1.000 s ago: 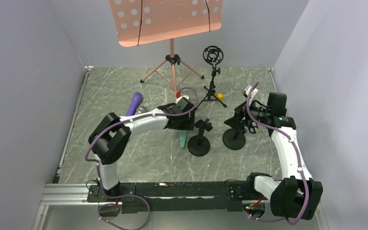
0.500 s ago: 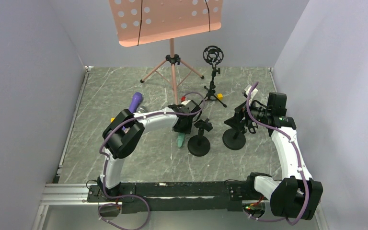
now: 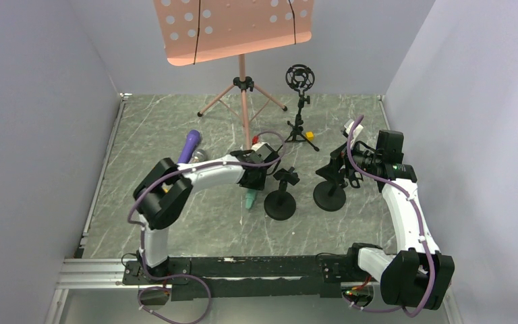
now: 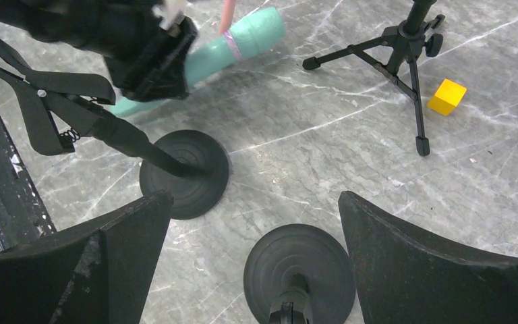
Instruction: Attach the microphones to the stand
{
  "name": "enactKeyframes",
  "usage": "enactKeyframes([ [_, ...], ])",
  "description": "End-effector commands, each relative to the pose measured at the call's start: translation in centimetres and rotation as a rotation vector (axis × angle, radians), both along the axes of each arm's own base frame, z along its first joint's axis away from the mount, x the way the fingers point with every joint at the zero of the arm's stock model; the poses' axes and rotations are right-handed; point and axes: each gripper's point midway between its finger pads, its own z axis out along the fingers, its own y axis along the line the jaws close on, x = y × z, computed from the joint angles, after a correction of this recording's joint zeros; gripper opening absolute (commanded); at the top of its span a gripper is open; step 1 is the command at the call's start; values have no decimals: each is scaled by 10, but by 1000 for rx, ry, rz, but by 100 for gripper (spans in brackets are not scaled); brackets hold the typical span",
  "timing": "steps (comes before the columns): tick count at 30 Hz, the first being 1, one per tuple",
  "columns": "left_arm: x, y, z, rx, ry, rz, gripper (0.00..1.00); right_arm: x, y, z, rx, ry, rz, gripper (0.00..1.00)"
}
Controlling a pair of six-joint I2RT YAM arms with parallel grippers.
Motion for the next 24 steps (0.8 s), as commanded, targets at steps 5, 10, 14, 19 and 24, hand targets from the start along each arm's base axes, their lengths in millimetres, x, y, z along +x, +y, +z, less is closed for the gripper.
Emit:
enactKeyframes([
  [5,-2,2,94,-243,-239,-44,0,1,2,13,-1,-60,20,100],
  [10,-14,11,123,-320,-318,-97,0,2,1,19,-7,-80,22,100],
  [14,-24,21,150,-388,-409,-153,0,2,4,50,0,-124,42,100],
  [19,-48,19,212,-574,-580,-313,0,-10,22,103,96,-137,162,100],
  [24,-84,-2,280,-794,-748,-522,0,-38,60,126,209,-54,357,100],
])
